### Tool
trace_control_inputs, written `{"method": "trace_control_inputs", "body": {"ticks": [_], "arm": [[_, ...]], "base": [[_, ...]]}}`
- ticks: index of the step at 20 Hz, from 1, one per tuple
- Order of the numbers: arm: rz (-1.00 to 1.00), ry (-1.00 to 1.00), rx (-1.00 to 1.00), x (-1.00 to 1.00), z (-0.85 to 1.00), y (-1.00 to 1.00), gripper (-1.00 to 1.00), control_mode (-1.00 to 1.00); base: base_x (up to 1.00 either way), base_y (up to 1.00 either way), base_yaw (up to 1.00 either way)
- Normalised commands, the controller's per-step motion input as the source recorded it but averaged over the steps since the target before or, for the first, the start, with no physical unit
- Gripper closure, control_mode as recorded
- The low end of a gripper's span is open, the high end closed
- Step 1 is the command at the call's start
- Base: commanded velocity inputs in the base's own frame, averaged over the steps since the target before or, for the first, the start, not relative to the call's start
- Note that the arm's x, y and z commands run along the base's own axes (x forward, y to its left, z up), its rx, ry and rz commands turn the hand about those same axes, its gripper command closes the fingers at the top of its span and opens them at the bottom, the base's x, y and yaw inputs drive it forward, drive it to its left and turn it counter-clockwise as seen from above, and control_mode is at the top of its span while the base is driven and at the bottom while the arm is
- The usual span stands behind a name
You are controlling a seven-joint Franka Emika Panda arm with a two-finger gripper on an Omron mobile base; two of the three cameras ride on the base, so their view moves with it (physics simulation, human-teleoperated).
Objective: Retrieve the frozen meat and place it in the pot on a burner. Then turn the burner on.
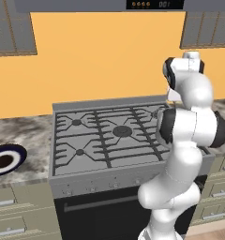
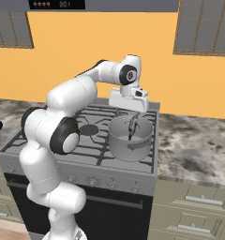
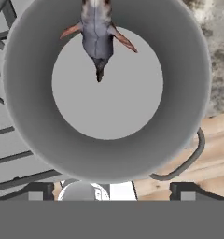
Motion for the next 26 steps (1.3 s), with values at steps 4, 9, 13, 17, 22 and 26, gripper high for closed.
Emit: {"method": "trace_control_inputs", "body": {"ticks": [4,9,13,17,22,26], "arm": [[0.00,-0.01,0.00,-0.29,-0.06,0.14,-1.00,-1.00],[0.00,0.00,0.00,-0.19,-0.01,0.16,-1.00,-1.00],[0.00,0.00,0.00,-0.28,0.00,0.10,-1.00,-1.00],[-0.03,-0.02,0.00,-0.51,0.00,0.00,-1.00,-1.00],[-0.07,-0.08,0.00,-0.83,-0.03,0.00,-1.00,-1.00],[-0.06,-0.18,0.01,-0.91,-0.26,-0.15,-1.00,-1.00]], "base": [[0.00,0.00,0.00],[0.00,0.00,0.00],[0.00,0.00,0.00],[0.00,0.00,0.00],[0.00,0.00,0.00],[0.00,0.00,0.00]]}}
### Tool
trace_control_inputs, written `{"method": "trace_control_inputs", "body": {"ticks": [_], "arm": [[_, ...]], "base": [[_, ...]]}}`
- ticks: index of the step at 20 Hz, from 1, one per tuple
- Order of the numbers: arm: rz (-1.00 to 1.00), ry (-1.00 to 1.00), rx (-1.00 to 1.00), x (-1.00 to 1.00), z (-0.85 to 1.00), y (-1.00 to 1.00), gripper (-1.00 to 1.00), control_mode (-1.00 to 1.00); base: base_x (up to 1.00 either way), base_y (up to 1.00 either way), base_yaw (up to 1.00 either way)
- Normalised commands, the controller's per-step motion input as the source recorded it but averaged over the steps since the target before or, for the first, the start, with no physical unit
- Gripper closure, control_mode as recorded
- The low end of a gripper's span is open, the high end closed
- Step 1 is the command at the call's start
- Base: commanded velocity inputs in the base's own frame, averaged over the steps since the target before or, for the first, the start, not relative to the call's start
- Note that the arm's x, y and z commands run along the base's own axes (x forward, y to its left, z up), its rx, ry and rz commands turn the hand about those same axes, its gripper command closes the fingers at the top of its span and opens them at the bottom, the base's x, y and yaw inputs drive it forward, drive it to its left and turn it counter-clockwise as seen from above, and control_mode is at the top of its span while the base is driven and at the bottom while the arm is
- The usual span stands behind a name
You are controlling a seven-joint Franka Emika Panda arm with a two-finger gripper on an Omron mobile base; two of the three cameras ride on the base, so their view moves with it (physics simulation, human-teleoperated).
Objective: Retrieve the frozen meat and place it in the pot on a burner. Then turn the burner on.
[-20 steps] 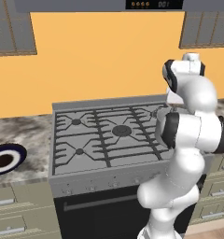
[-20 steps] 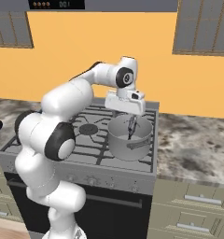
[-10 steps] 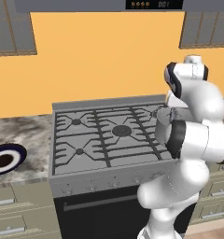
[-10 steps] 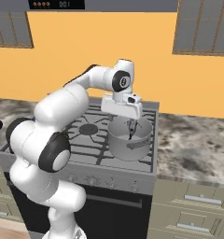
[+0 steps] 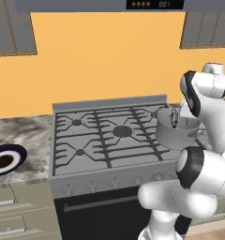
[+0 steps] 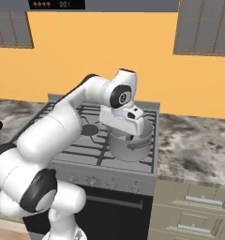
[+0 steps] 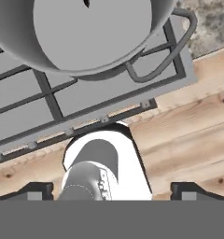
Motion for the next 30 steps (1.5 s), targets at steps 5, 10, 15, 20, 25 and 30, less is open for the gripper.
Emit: {"method": "trace_control_inputs", "body": {"ticks": [5,10,15,20,25,30], "arm": [[0.00,-0.12,-0.03,-0.63,-0.42,-0.23,-1.00,-1.00],[0.06,-0.24,-0.07,-0.34,-0.33,-0.03,-1.00,-1.00],[0.09,-0.29,-0.11,-0.05,-0.38,-0.09,-1.00,-1.00],[0.07,-0.21,-0.09,-0.04,-0.35,-0.06,-1.00,-1.00],[0.05,-0.19,-0.07,-0.11,-0.14,0.00,-1.00,-1.00],[0.05,-0.20,-0.08,-0.24,-0.21,0.00,-1.00,-1.00]], "base": [[0.00,0.00,0.00],[0.00,0.00,0.00],[0.00,0.00,0.00],[0.00,0.00,0.00],[0.00,0.00,0.00],[0.00,0.00,0.00]]}}
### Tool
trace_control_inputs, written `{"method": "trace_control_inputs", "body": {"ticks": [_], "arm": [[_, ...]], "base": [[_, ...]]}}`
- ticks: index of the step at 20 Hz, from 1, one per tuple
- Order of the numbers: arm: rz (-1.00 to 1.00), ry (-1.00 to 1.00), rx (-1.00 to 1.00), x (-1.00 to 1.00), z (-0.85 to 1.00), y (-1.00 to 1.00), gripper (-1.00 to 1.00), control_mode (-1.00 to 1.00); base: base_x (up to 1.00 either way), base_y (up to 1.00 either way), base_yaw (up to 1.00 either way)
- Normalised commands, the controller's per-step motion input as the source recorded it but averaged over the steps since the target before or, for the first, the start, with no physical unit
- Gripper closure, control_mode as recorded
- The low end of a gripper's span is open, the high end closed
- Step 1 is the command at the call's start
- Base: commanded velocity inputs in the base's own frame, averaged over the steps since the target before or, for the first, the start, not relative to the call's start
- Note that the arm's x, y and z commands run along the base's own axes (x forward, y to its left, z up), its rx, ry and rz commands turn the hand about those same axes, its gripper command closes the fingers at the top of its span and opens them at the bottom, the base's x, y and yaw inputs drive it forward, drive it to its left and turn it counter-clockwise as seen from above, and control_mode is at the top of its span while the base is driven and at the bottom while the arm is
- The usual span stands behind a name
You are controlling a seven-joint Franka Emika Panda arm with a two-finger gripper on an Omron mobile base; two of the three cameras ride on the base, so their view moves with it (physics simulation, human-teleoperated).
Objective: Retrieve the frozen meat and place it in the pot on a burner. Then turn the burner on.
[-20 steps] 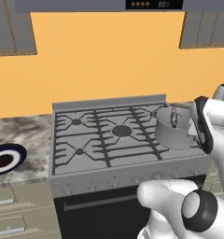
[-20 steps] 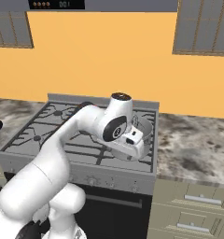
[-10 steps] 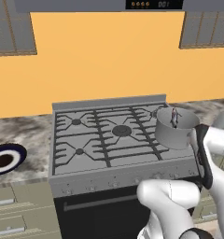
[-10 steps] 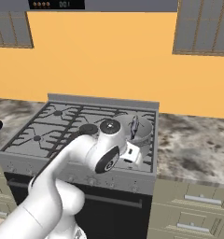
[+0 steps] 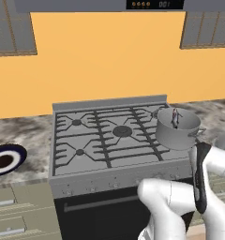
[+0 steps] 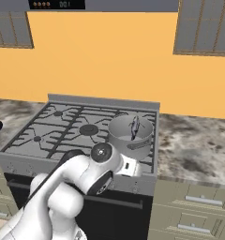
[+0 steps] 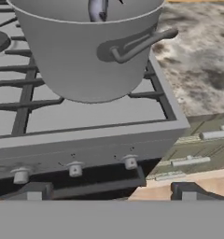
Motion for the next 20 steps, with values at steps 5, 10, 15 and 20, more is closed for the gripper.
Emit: {"method": "trace_control_inputs", "body": {"ticks": [5,10,15,20], "arm": [[0.07,-0.36,-0.11,-0.42,-0.37,0.00,-1.00,-1.00],[0.04,-0.18,-0.12,-0.18,-0.29,0.00,-1.00,-1.00],[0.00,-0.01,-0.17,0.00,-0.45,0.00,-1.00,-1.00],[0.00,-0.02,-0.18,0.00,-0.48,0.00,-1.00,-1.00]], "base": [[0.00,0.00,0.00],[0.00,0.00,0.00],[0.00,0.00,0.00],[0.00,0.00,0.00]]}}
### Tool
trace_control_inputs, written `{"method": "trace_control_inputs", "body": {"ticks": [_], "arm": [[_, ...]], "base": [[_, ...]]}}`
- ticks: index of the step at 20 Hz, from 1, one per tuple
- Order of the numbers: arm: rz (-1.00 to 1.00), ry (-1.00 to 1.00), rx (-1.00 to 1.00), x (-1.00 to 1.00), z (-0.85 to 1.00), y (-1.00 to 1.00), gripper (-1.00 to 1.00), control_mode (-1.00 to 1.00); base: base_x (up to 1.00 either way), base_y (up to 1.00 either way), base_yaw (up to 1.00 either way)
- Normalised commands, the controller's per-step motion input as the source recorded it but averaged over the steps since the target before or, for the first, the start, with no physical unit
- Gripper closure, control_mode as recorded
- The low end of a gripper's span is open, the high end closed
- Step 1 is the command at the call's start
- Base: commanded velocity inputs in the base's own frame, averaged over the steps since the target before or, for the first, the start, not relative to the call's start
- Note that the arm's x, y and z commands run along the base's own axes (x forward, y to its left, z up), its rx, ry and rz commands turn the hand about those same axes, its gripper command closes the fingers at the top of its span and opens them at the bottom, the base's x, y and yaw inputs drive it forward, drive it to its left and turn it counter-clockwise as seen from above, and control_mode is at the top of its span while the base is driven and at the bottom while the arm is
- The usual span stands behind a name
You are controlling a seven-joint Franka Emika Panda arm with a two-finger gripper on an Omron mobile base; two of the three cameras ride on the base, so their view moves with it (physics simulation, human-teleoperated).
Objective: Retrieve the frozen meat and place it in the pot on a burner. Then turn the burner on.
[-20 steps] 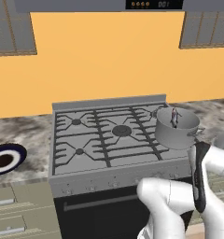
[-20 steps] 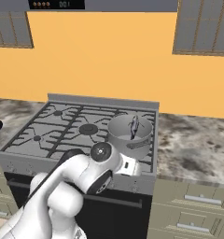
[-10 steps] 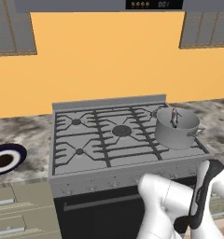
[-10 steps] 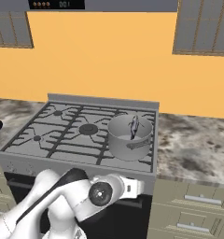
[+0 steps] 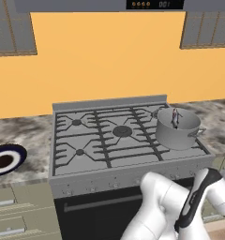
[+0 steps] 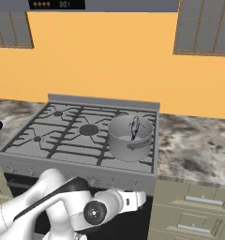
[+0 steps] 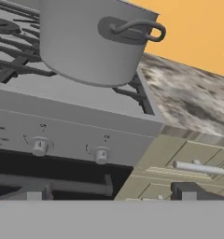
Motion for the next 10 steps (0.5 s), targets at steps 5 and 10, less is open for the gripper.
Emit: {"method": "trace_control_inputs", "body": {"ticks": [5,10], "arm": [[0.00,-0.01,-0.09,0.00,-0.23,0.00,-1.00,-1.00],[0.00,0.00,0.00,0.00,0.00,0.00,-1.00,-1.00]], "base": [[0.00,0.00,0.00],[0.00,0.00,0.00]]}}
